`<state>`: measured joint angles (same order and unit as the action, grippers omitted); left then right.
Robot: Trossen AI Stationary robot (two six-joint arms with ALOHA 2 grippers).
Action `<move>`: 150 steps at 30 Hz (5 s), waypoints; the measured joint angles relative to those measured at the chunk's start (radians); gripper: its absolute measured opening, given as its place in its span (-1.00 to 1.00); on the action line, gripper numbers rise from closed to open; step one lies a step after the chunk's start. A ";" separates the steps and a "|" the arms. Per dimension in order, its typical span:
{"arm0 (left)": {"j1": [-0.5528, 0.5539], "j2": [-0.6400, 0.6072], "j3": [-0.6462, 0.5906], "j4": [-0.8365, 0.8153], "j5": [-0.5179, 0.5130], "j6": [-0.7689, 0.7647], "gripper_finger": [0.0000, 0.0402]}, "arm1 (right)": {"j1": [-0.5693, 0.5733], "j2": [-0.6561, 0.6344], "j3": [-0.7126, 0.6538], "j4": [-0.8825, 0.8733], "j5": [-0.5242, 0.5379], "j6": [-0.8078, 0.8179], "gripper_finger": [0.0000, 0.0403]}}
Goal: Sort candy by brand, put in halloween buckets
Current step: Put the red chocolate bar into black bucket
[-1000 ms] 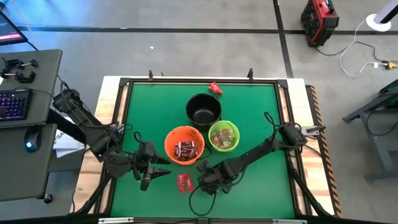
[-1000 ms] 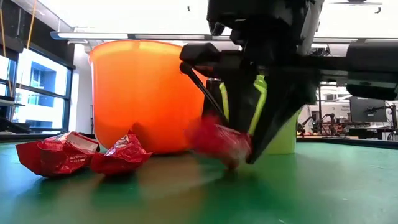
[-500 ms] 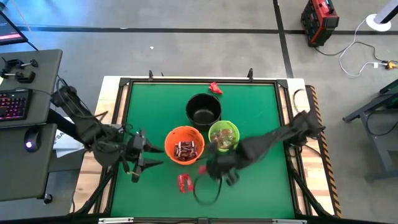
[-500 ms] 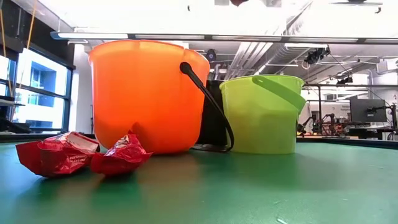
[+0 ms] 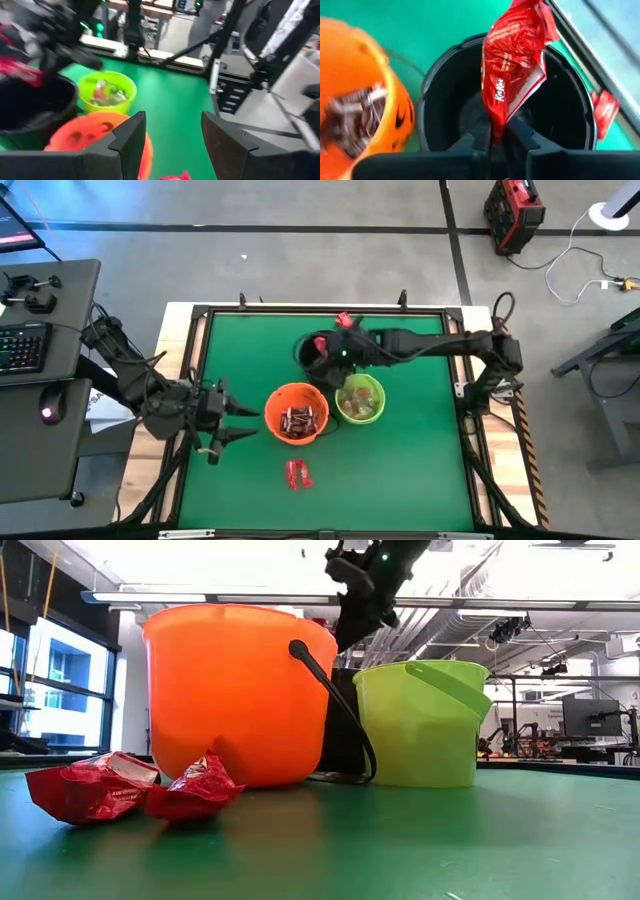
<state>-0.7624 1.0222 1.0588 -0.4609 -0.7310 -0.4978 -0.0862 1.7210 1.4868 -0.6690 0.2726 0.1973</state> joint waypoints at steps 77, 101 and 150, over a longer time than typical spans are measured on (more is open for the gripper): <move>-0.010 0.050 0.000 -0.309 0.155 -0.066 -0.11 | 0.618 0.711 0.758 -0.502 -0.062 0.734 -0.94; -0.010 0.050 0.000 -0.321 0.049 0.005 -0.11 | 0.625 0.635 0.721 -0.770 -0.211 0.480 0.12; 1.015 0.113 0.001 0.691 0.275 0.107 -0.11 | -0.742 0.160 -0.162 0.273 -0.670 0.186 0.05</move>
<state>0.2531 1.1351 1.0595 0.2297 -0.4557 -0.3905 -0.8286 1.8810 1.3247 -0.3958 -0.3969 0.3836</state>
